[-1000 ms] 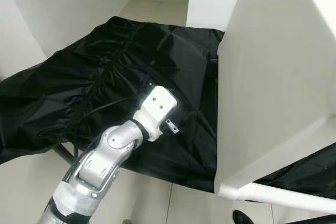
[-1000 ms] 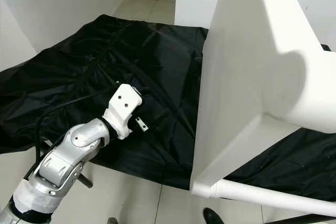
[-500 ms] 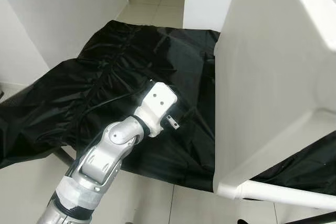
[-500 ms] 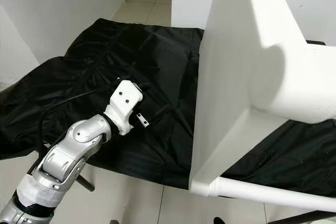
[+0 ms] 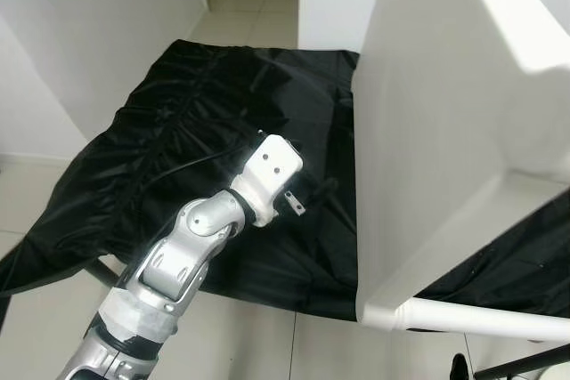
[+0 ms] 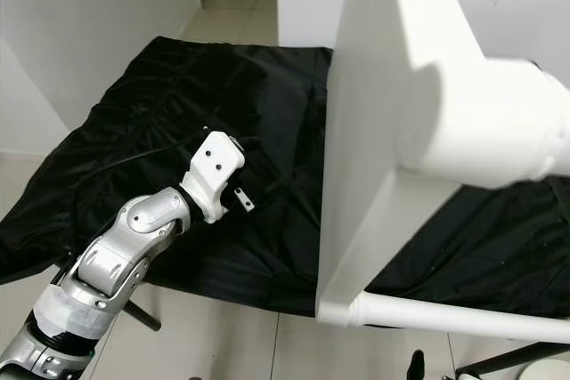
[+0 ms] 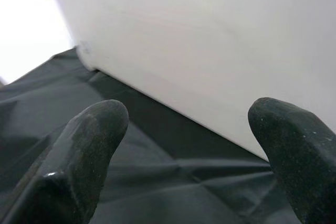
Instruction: Building children table
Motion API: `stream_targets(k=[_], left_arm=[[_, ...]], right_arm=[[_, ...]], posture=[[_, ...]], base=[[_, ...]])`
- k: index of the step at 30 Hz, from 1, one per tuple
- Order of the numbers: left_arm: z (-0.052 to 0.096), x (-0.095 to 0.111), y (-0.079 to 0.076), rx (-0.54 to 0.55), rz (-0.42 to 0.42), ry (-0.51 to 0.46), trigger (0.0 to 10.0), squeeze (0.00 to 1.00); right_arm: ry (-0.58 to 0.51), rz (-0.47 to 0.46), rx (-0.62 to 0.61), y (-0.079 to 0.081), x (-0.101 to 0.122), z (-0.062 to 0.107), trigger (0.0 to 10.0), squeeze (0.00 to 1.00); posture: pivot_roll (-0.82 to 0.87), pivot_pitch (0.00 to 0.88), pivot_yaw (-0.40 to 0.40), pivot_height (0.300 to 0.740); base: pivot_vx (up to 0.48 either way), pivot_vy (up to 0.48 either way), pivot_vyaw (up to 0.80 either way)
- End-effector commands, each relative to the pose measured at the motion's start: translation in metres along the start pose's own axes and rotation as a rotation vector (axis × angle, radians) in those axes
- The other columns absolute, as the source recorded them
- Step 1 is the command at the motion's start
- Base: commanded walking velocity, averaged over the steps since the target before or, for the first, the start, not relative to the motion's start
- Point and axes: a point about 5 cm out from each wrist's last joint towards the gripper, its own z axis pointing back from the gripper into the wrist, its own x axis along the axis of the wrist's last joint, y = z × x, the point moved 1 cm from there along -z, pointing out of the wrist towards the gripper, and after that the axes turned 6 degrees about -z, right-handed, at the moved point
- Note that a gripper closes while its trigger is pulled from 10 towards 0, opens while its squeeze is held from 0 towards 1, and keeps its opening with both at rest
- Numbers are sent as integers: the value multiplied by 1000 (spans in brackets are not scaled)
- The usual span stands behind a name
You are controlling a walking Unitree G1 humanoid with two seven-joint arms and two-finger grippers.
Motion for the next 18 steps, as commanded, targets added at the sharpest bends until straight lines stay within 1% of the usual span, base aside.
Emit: stream_targets(k=[1, 3, 5, 6, 7, 8, 10, 11, 13, 14, 17, 18], left_arm=[[1, -4, 6, -1, -13, 15, 10000, 0], [1, -4, 6, -1, -13, 15, 10000, 0], [1, -7, 9, -6, -18, 23, 10000, 0], [1, -7, 9, -6, -18, 23, 10000, 0], [-1, -8, 9, -17, -25, 22, 10000, 0], [-1, -8, 9, -17, -25, 22, 10000, 0], [-4, -9, 10, -32, -32, 16, 10000, 0], [-4, -9, 10, -32, -32, 16, 10000, 0], [-7, -9, 11, -42, -33, 9, 10000, 0], [-7, -9, 11, -42, -33, 9, 10000, 0], [-9, -9, 12, -51, -35, 1, 10000, 0], [-9, -10, 12, -52, -34, 0, 10000, 0]], right_arm=[[38, -53, -113, 23, -9, 36, 10000, 0], [38, -53, -113, 23, -9, 36, 10000, 0], [-47, 9, -112, 28, 4, 44, 10000, 0], [-47, 9, -112, 28, 4, 44, 10000, 0], [-96, 41, -111, 29, 12, 46, 10000, 0], [-96, 41, -111, 29, 12, 46, 10000, 0], [-178, 107, -73, 32, 28, 47, 10000, 0], [-178, 107, -73, 32, 28, 47, 10000, 0], [-212, 150, -44, 36, 37, 49, 10000, 0], [-212, 150, -44, 36, 37, 49, 10000, 0], [-242, 205, -17, 41, 41, 56, 10000, 0], [-266, 224, 0, 44, 44, 57, 10000, 0]], posture=[[-133, 87, 80, 740], [-133, 87, 80, 740], [-147, 89, 96, 740], [-147, 89, 96, 740], [-159, 91, 104, 740], [-159, 91, 104, 740], [-183, 90, 120, 740], [-183, 90, 120, 740], [-193, 91, 121, 740], [-193, 91, 121, 740], [-198, 92, 124, 740], [-211, 94, 128, 740]], base=[[0, 0, 0], [0, 0, 0], [0, 0, 0], [0, 0, 0], [0, 0, 0], [0, 0, 0], [0, 0, 0], [0, 0, 0], [0, 0, 0], [0, 0, 0], [0, 0, 0], [0, 0, 0]])
